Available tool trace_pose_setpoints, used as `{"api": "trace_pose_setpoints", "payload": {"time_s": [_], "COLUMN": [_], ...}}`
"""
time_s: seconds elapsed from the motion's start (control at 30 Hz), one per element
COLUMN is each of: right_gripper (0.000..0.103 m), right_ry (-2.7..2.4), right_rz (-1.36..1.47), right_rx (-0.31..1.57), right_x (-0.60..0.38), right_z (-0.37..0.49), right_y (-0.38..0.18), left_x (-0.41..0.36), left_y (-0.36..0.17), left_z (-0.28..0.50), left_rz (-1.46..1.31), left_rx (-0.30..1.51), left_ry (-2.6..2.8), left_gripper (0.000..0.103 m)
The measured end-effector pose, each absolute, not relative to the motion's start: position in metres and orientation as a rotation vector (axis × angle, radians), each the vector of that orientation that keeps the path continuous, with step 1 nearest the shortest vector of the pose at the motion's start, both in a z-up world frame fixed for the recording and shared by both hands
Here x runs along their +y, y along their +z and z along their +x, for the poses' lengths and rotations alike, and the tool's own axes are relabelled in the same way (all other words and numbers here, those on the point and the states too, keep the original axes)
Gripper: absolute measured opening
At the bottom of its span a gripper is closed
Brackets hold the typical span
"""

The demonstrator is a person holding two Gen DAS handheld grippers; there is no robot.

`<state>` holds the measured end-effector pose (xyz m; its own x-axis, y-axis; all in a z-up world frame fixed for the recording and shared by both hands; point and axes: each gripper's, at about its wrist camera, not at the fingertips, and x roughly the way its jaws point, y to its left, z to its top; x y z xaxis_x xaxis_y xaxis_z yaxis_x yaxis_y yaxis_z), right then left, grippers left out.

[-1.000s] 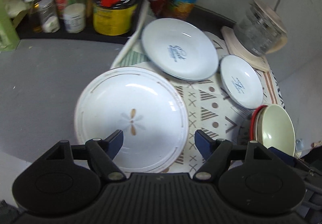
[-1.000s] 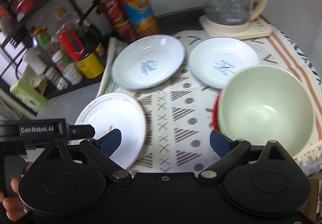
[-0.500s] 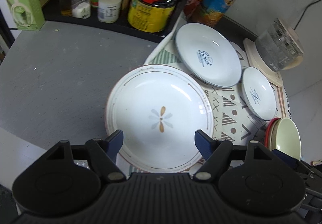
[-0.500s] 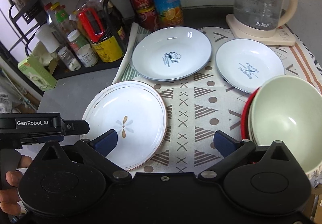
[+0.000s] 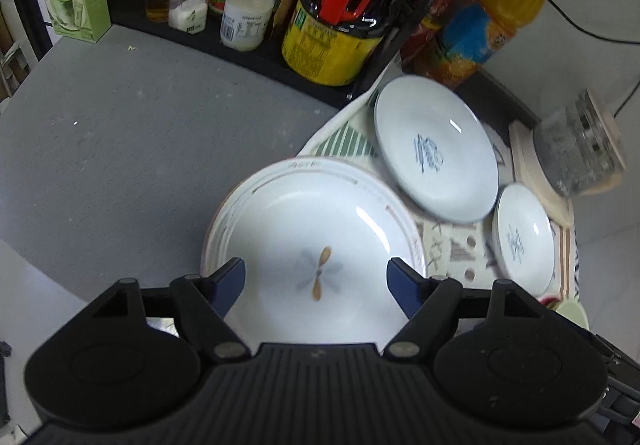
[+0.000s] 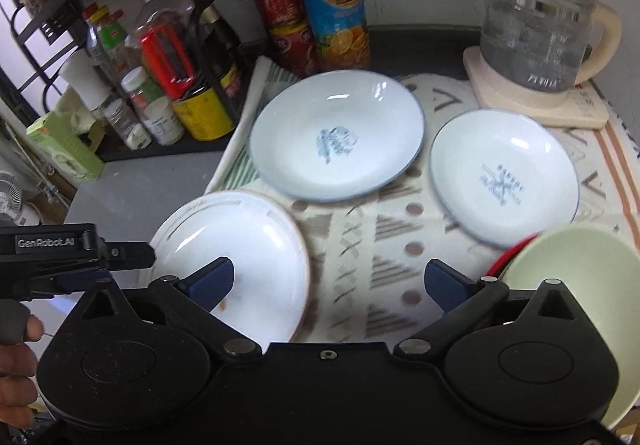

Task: Organize plates and bowls
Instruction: 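Move both grippers to the white plate printed 'Sweet', then close both grippers on the rim of the 'Sweet' plate and lift it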

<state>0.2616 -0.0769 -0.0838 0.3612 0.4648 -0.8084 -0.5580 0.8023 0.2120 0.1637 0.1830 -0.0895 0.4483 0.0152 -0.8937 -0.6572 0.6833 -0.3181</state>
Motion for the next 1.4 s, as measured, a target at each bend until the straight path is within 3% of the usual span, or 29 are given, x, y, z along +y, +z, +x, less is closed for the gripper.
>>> {"api": "trace_pose_setpoints", "payload": {"time_s": [0.17, 0.37, 0.47, 0.63, 0.77, 1.4], "right_gripper": [0.097, 0.072, 0.059, 0.047, 0.037, 0.020], "right_ry": [0.670, 0.665, 0.656, 0.621, 0.602, 0.490], "right_rz": [-0.112, -0.079, -0.019, 0.083, 0.160, 0.332], "right_rx": [0.986, 1.006, 1.034, 1.096, 1.139, 1.279], "right_x": [-0.077, -0.075, -0.077, -0.080, -0.080, -0.073], "right_z": [0.287, 0.322, 0.338, 0.361, 0.378, 0.411], "right_y": [-0.083, -0.091, -0.099, -0.116, -0.130, -0.185], "left_x": [0.186, 0.190, 0.193, 0.198, 0.202, 0.226], "left_y": [-0.091, -0.098, -0.104, -0.120, -0.133, -0.186], "left_z": [0.179, 0.201, 0.214, 0.233, 0.248, 0.295], "left_rz": [-0.792, -0.862, -0.884, -0.944, -0.977, -1.071], "left_rx": [0.988, 0.918, 0.889, 0.863, 0.849, 0.871], "left_ry": [0.490, 0.506, 0.504, 0.495, 0.490, 0.510], "left_gripper": [0.076, 0.070, 0.061, 0.043, 0.034, 0.014]}}
